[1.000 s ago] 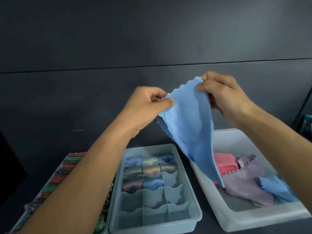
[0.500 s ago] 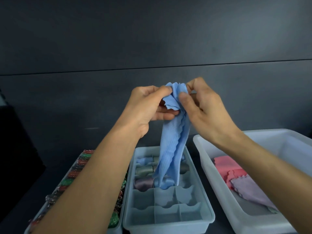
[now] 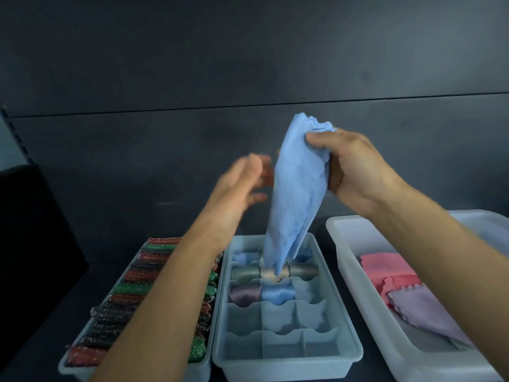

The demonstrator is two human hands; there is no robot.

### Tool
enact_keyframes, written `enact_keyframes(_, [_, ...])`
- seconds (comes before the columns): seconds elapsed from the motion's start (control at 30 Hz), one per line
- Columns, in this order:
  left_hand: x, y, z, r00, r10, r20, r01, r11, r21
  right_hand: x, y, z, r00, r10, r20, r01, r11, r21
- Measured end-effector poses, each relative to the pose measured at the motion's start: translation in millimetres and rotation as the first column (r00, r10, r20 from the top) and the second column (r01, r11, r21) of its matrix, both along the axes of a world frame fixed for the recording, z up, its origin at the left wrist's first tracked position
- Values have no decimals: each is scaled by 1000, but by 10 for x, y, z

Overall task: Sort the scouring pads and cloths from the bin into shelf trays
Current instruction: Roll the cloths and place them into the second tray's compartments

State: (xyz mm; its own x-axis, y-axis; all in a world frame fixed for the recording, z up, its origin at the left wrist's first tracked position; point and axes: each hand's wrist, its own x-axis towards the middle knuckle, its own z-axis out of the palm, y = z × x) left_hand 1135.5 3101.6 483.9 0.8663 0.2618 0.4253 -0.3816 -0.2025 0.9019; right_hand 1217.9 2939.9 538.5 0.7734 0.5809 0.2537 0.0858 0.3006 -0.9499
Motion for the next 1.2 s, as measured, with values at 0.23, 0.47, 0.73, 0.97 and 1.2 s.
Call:
enact_keyframes(0.23, [-22,-354,-405,966,-216,-145,178,955,-237,-20,59,48,944,204,-258,-196,979,53])
enact_keyframes(0.47, [87,-539,-425,967,253,-38,-255,957,-138,8,92,-64,995,68,-76,-79,985,-156])
enact_keyframes(0.73, [-30,-581,-617,988,141,-64,-148,983,-108,31,80,50,988,-5,-153,-3,999,-51])
enact_keyframes(0.97, [-63,-383,-639,978,36,-206,-24,998,59,28,51,81,983,141,-121,-153,984,-93])
enact_keyframes(1.2, [134,-248,-548,890,85,-449,-174,971,-163,64,9,-39,964,174,200,-143,976,-162])
